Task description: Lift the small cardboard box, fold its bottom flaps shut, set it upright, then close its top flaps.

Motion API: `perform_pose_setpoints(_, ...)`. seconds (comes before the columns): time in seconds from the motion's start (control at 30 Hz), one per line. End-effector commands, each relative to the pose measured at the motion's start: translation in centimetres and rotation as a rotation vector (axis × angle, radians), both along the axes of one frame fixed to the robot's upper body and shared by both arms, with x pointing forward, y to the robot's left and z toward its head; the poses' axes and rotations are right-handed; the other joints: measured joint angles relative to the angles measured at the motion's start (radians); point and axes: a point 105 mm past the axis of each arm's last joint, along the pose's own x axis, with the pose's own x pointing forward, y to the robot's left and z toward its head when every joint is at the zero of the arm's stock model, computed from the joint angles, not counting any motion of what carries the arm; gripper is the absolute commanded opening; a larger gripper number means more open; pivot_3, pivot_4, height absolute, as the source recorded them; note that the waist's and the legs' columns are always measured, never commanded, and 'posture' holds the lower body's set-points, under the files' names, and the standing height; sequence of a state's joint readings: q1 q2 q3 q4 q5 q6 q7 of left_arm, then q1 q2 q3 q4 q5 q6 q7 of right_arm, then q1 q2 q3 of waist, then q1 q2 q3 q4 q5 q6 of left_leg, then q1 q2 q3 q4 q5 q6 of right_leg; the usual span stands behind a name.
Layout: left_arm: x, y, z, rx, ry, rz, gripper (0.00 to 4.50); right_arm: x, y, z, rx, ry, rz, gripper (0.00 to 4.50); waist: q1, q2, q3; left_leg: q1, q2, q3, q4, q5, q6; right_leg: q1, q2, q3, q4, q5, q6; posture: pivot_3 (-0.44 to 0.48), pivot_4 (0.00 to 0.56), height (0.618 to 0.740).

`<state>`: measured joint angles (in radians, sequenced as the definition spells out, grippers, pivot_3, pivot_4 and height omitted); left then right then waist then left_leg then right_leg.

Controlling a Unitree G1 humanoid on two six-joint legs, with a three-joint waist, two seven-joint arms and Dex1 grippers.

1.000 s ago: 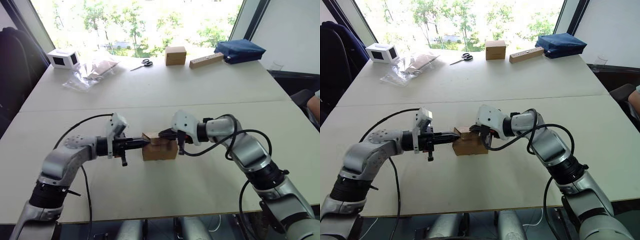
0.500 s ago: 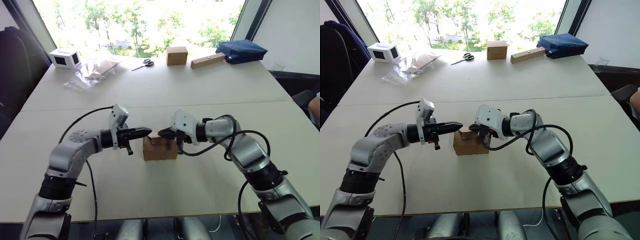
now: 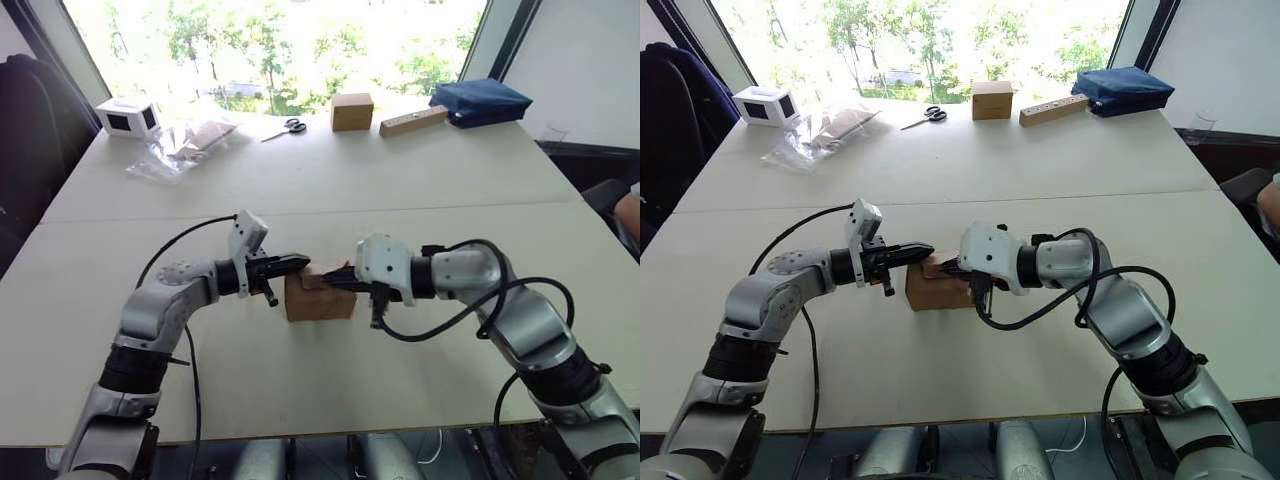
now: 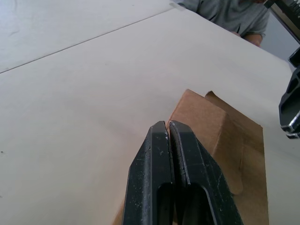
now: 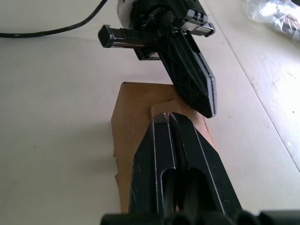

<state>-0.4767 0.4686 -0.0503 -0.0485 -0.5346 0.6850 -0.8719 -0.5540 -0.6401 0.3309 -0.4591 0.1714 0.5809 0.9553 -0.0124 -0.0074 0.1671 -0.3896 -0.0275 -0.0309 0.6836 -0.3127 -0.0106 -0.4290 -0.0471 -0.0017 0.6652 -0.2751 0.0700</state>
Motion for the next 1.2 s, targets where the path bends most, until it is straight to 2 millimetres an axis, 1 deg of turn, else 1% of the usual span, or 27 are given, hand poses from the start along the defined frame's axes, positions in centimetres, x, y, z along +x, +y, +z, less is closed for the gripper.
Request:
perform_pose_setpoints(0.03, 0.1, 0.5, 0.8, -0.027, -0.031, 0.010, 0.08, -0.4, 0.7, 0.1, -0.012, -0.051, 0.024, 0.00, 0.001, 0.000, 0.000, 0.000, 0.000, 0.000, 0.000, 0.000, 0.000, 0.000, 0.000, 0.000, 0.000, 0.000, 0.000, 0.000, 0.150, 0.740)
perform_pose_setpoints(0.27, 0.3, 0.5, 1.2, -0.065, -0.016, 0.022, 0.08, 0.0, 1.1, -0.8, -0.051, -0.074, 0.021, 0.00, 0.002, 0.000, 0.000, 0.000, 0.000, 0.000, 0.000, 0.000, 0.000, 0.000, 0.000, 0.000, 0.000, 0.000, 0.000, 0.000, 0.150, 0.740)
perform_pose_setpoints(0.53, -0.1, 0.3, 0.9, -0.041, -0.021, 0.000, 0.08, 1.0, 0.8, -1.5, -0.084, -0.097, -0.012, 0.00, 0.002, 0.000, 0.000, 0.000, 0.000, 0.000, 0.000, 0.001, -0.002, 0.000, 0.000, 0.000, 0.000, 0.000, 0.000, 0.000, 0.150, 0.740)
perform_pose_setpoints(0.73, -0.4, -0.1, 0.7, -0.021, -0.030, -0.015, 0.08, 1.1, 0.8, -1.4, -0.061, -0.078, -0.029, 0.00, 0.002, 0.000, 0.000, 0.000, 0.000, 0.000, 0.000, 0.001, -0.002, 0.000, 0.000, 0.000, 0.000, 0.000, 0.000, 0.000, 0.150, 0.740)
perform_pose_setpoints(0.87, -0.2, -0.1, 0.6, -0.016, -0.030, -0.007, 0.08, 0.1, 1.2, -0.4, 0.003, -0.030, 0.009, 0.00, 0.002, 0.000, 0.000, 0.000, 0.000, 0.000, 0.000, 0.001, -0.002, 0.000, 0.000, 0.000, 0.000, 0.000, 0.000, 0.000, 0.150, 0.740)
perform_pose_setpoints(1.07, 0.1, 0.0, 0.9, -0.031, -0.028, 0.010, 0.08, -0.4, 0.8, -0.2, 0.011, -0.001, 0.013, 0.00, 0.003, 0.000, 0.000, 0.000, 0.000, 0.000, 0.000, 0.000, 0.000, 0.000, 0.000, 0.000, 0.000, 0.000, 0.000, 0.000, 0.150, 0.740)
perform_pose_setpoints(1.2, 0.1, 0.0, 0.9, -0.036, -0.027, 0.005, 0.08, -0.1, 0.6, 0.0, 0.015, -0.010, -0.006, 0.00, 0.002, 0.000, 0.000, 0.000, 0.000, 0.000, 0.000, 0.000, 0.000, 0.000, 0.000, 0.000, 0.000, 0.000, 0.000, 0.000, 0.150, 0.740)
